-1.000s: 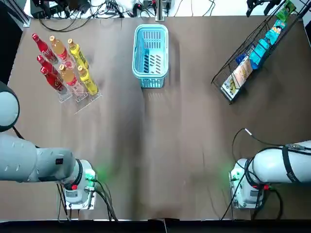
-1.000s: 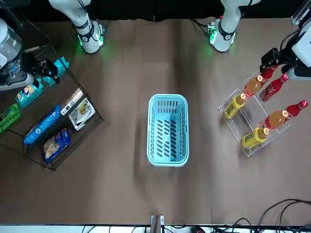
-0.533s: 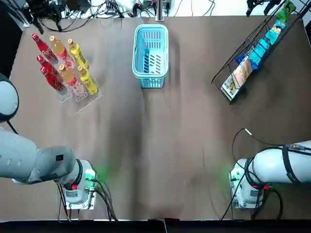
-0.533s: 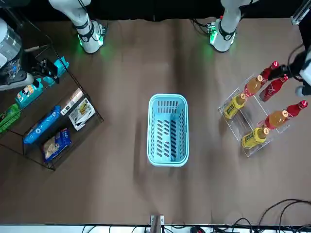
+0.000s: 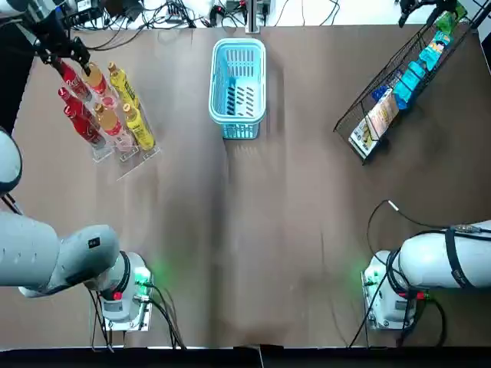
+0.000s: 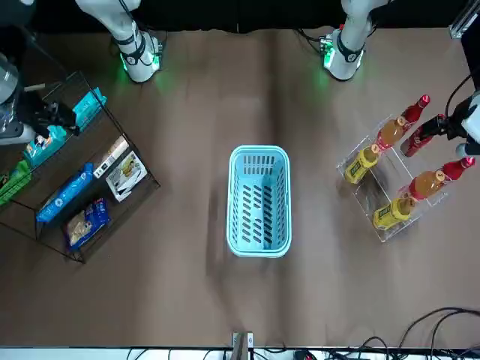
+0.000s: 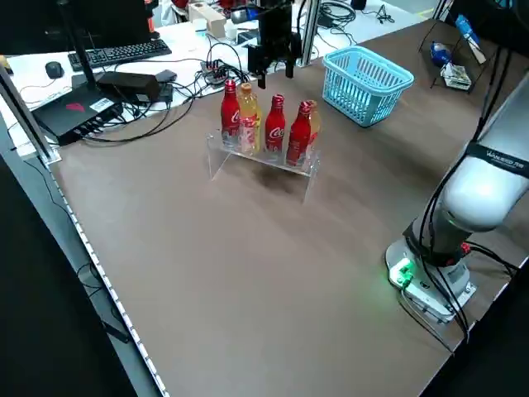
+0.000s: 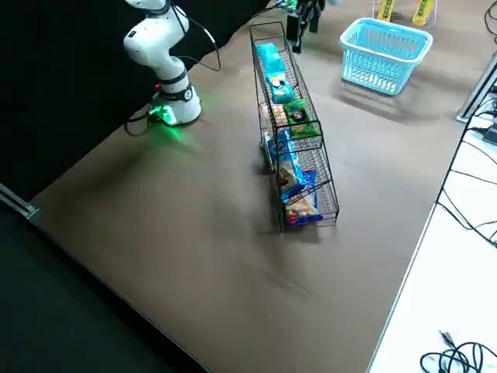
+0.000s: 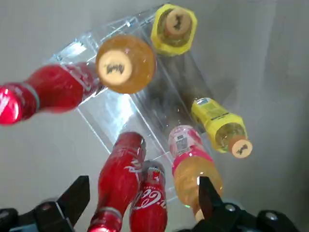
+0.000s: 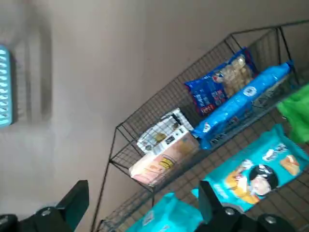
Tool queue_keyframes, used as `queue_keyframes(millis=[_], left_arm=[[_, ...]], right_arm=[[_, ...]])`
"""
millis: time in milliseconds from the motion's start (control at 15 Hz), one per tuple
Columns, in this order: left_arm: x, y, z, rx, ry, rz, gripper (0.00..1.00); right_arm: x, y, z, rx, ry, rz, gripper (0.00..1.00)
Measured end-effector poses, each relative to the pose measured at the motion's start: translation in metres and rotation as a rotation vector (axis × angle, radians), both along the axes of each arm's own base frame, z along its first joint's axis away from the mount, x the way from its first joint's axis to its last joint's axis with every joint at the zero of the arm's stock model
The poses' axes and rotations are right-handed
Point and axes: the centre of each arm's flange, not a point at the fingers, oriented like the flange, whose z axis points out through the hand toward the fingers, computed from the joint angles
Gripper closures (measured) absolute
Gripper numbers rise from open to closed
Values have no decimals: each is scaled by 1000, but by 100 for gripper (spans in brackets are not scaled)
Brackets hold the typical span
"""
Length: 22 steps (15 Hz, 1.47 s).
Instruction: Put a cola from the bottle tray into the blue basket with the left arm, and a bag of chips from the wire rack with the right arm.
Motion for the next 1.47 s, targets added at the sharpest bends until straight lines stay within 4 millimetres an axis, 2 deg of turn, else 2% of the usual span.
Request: queue_keyframes(millis=[267,667,867,1000,1067,1200,1267,1467], left_arm=[[-25,10,4,8,-18,12,0],[-51,27,-10,11,-7,56,3],[-54,28,-17,12,-11,60,22],[-55,29,-18,12,-9,61,26],[-56,31,-18,12,-9,65,31],[-57,34,-18,12,-10,73,33],[-57,35,-18,12,-10,75,39],[-57,36,-18,12,-9,75,41]], right_arm=[[9,-23,-20,-2,35,-43,1],[9,-36,-12,-88,30,-15,6],[2,-39,-17,-108,91,54,8],[-1,-39,-21,-106,126,71,11],[-2,-39,-22,-104,140,82,14],[-3,-41,-25,-102,161,109,17],[-3,-44,-28,-100,168,114,18],[0,-52,-36,-106,187,127,22]])
